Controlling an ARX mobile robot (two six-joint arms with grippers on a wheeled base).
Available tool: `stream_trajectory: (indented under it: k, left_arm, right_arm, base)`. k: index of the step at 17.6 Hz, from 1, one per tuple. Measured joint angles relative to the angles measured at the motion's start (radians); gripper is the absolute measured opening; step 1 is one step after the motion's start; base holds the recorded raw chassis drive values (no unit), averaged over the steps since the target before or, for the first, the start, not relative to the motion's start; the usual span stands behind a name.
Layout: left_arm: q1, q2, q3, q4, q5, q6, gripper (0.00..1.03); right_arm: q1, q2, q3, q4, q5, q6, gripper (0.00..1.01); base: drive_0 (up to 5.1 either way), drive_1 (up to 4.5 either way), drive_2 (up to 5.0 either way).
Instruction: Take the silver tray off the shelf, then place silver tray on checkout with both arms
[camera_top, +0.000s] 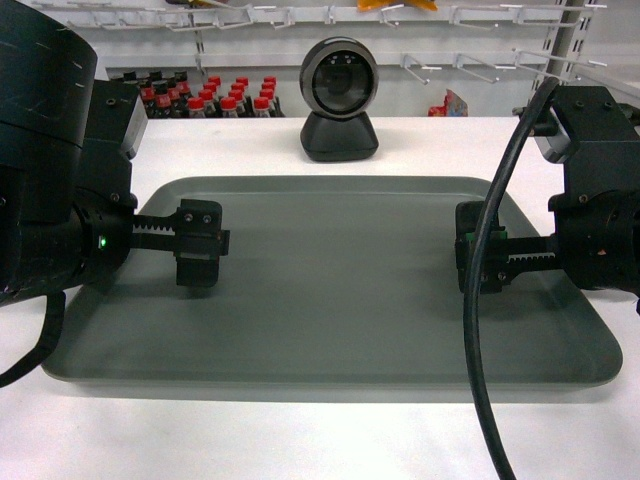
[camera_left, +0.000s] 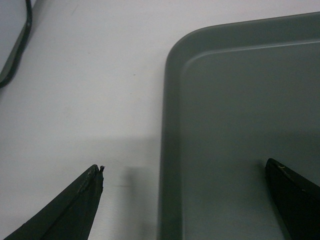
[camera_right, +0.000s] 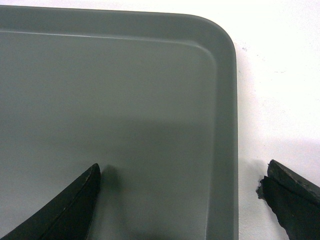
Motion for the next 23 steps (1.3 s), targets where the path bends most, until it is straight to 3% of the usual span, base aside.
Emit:
stream_trajectory:
  k: [8,15,17,20,21,22,23]
  left_arm:
    - [-0.025,-0.072,-0.001,-0.009,0.042,-0.034,0.98]
    - [-0.015,-0.320,-0.053,-0.019,0.053,-0.144,0.98]
    - [0.019,-0.443,-0.105,-0.055,0.066,-0.212,0.98]
    - [0.077,-0.584,-0.148,-0.166,0.017,-0.240,0.98]
    - [0.080,-0.628,-0.164,-0.166,0.002,-0.227,0.98]
    - [0.107,-0.652,-0.229,0.029,0.097,-0.161,0.89]
    - [0.127,-0.692,-0.294,0.131,0.167,-0.089,0.80]
  right_arm:
    - [-0.042,-0.098,-0.026,0.034,-0.034,0.010,0.98]
    - [-0.098,-0.365,-0.120,0.043,-0.116,0.028,0.98]
    - [-0.142,-0.497,-0.148,0.010,-0.151,0.035,0.98]
    - [-0.185,-0.617,-0.165,-0.033,-0.176,0.054,0.98]
    - [-0.189,-0.655,-0.165,-0.040,-0.186,0.061,0.98]
    - [-0.179,-0.673,-0.177,0.006,-0.156,0.054,0.95]
    - [-0.161,-0.699,-0.220,0.092,-0.053,0.011,0.87]
  base:
    - [0.0,0.00,0.0]
    - [0.0,0.00,0.0]
    - [0.0,0.00,0.0]
    - [0.0,0.00,0.0]
    - [0.0,0.00,0.0]
    - [0.0,0.00,0.0]
    - [0.0,0.00,0.0]
